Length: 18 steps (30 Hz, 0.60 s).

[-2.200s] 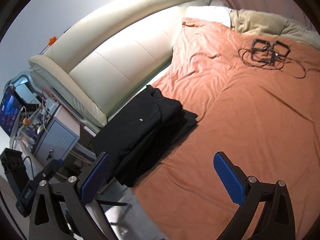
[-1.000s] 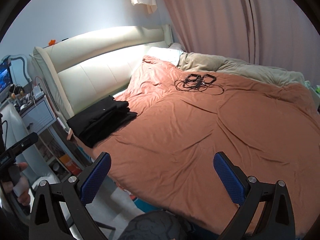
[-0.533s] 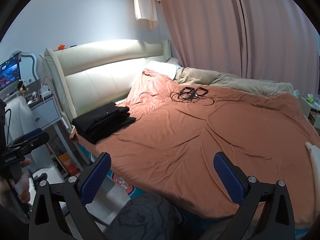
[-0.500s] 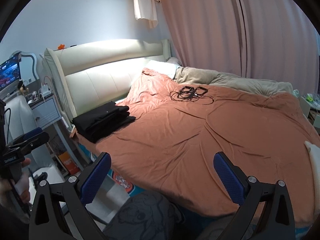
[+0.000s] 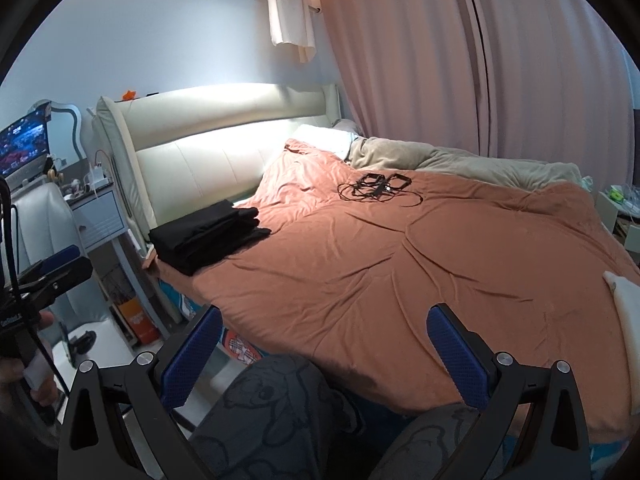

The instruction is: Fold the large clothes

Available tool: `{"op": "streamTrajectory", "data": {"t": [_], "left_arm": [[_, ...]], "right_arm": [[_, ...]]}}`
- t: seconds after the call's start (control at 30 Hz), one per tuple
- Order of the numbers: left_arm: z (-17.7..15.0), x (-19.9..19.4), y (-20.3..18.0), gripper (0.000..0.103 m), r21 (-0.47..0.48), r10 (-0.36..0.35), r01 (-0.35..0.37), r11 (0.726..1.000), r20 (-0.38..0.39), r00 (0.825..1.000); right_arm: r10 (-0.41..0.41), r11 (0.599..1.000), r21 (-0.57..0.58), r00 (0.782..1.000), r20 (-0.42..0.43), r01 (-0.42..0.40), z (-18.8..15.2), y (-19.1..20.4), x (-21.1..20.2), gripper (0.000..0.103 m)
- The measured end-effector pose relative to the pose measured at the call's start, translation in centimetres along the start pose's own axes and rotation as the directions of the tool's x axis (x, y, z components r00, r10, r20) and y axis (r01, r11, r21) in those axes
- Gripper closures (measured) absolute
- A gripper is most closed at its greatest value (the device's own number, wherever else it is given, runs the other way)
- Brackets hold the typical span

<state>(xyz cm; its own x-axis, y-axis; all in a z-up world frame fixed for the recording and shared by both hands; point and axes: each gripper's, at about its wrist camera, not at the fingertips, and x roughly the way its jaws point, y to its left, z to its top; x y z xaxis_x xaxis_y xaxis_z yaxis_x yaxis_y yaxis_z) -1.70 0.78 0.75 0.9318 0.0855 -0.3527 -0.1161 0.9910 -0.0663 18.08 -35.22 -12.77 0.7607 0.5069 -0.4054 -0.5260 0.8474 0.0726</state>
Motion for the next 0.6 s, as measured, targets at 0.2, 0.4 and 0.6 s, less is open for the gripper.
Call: {"op": "streamTrajectory", "data": {"t": [0.2,0.4,0.6], "left_arm": [[-0.07,-0.01,0.18,0.000,-0.020,0.006,-0.006,1.000,-0.004,1.000],[0.19,0.08,0.12,0.000,-0.015,0.012,-0.012,1.000,-0.004,1.000],[0.20,0.46,0.02,0.000,-0.019,0.006,-0.007,1.000,-0.018,1.000]], "right_arm": [[-0.022,1.000,0.015,0.999,-0.026,0.023,-0.08,-0.07,0.60,0.000],[-0.041,0.999,0.031,0.999,-0.026,0.042,-0.16,-0.21,0.85,0.000],[-0.049,0.998,0.043,0.999,-0.013,0.050,0.15,-0.43,0.51,0.000]]}}
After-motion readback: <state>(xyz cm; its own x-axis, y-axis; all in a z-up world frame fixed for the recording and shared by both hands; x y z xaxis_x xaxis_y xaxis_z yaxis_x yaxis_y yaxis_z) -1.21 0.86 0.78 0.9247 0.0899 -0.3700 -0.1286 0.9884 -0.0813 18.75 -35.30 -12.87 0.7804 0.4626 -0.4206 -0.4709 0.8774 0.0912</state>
